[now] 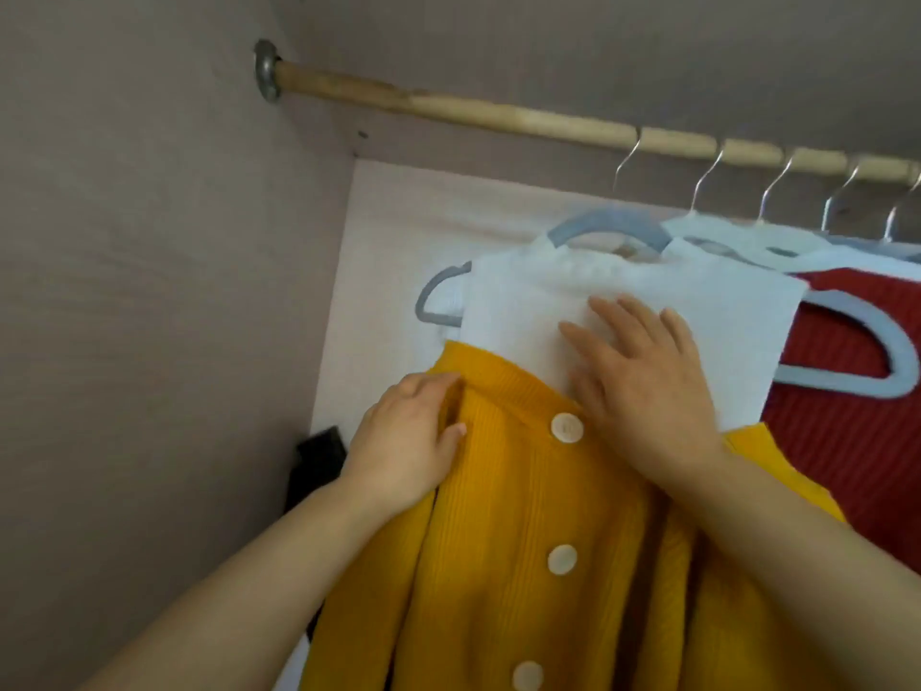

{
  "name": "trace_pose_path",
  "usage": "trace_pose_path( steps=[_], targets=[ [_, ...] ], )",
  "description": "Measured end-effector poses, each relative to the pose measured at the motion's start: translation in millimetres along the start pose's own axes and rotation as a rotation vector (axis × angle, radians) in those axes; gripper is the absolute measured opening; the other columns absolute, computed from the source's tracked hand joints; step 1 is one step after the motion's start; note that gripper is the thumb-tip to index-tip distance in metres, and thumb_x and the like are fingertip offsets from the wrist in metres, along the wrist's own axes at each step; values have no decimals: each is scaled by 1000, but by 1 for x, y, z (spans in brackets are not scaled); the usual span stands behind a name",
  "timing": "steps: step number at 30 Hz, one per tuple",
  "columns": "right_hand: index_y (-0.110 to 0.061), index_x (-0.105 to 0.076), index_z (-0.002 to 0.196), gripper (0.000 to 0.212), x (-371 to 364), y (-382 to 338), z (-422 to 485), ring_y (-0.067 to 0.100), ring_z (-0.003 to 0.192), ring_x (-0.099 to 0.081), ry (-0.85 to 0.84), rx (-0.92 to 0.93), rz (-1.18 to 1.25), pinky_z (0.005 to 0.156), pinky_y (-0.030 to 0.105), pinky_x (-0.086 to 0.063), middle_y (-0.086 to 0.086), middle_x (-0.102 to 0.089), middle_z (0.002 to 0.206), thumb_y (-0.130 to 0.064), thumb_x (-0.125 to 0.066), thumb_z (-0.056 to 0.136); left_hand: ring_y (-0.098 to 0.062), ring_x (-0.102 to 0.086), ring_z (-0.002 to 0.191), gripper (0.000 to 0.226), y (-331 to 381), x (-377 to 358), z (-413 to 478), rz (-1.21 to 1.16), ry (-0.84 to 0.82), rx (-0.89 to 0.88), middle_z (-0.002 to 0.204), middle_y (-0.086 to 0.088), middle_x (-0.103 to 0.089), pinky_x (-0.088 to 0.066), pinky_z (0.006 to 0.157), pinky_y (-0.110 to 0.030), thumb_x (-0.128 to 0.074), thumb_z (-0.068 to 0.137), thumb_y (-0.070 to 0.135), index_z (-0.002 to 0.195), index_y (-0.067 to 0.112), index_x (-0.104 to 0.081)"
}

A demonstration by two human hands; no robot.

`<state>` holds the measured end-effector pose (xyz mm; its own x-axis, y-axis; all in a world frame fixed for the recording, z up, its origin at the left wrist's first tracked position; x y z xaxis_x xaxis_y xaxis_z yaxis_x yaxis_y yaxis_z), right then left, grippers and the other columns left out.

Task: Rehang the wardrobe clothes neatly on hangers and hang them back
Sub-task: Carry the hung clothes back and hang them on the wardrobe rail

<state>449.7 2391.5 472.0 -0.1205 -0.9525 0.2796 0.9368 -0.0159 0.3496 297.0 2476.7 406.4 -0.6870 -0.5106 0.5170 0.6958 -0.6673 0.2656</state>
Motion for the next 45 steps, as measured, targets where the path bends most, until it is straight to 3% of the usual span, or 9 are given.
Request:
trace_pose_path(
  steps=[5,8,13,17,20,24,30,38,45],
  targets=[
    [-19,-65,114,37,-37,-97,-77,31,116,-54,-151,140,245,101,51,-36,9,-61,122,-32,-49,84,-25,-40,124,56,-49,-17,-95,99,-106,169,138,-4,-41,-35,101,-37,-51,91,35,141,23,-31],
    [-18,-66,113,33,-57,-156,-129,29,112,-58,-227,211,409,99,50,-38,7,-63,117,-27,-63,81,-25,-39,125,58,-79,-21,-169,215,-170,320,139,-5,-40,-34,101,-37,-51,90,35,142,22,-29],
    [-9,-70,105,42,-78,-248,-220,35,95,-64,-501,303,731,81,47,-52,14,-66,106,-13,-83,65,-25,-31,132,57,-110,-11,-333,358,-291,714,147,-4,-29,-26,106,-33,-47,92,32,144,23,-25],
    [-10,-66,114,40,-61,-323,-318,35,106,-58,-777,468,956,91,44,-48,11,-59,121,-15,-74,76,-20,-26,134,57,-87,10,-489,460,-354,1073,149,1,-25,-23,108,-31,-43,93,35,145,26,-20],
    [-14,-62,122,40,-11,-376,-398,32,112,-54,-873,689,1118,97,40,-43,8,-55,127,-21,-67,82,-21,-33,129,58,-38,36,-600,523,-339,1347,143,3,-32,-29,105,-32,-47,90,34,143,32,-23],
    [-28,-37,140,47,82,-430,-490,17,128,-37,-907,1055,1267,107,26,-27,-7,-34,144,-35,-45,94,-20,-32,132,57,65,85,-726,633,-253,1735,144,3,-33,-29,105,-34,-48,90,39,142,30,-25],
    [-30,-30,143,48,253,-476,-564,13,131,-33,-803,1529,1411,106,22,-25,-6,-30,146,-36,-40,96,-22,-31,132,56,244,156,-847,776,17,2171,145,2,-32,-30,106,-35,-47,92,38,143,27,-25],
    [-28,-36,137,43,451,-506,-613,12,127,-35,-583,1829,1517,103,22,-25,-9,-35,140,-31,-42,94,-19,-34,130,54,409,230,-937,919,371,2422,144,3,-36,-29,106,-32,-46,93,38,142,24,-28],
    [-23,-44,129,35,594,-561,-644,18,119,-42,-493,1956,1398,98,26,-32,-3,-43,130,-26,-40,94,-21,-33,131,54,469,318,-1022,879,405,2475,144,1,-35,-29,107,-32,-44,95,38,143,23,-26]
  ],
)
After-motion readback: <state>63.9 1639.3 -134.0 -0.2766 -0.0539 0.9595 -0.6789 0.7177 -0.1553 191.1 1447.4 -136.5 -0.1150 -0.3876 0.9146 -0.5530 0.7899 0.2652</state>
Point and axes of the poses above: each hand's wrist, its own z-axis towards the middle knuckle, its own x-axis out of the back of the hand, y = z × x, the point moved 9 cm from there along z, towards the middle knuckle
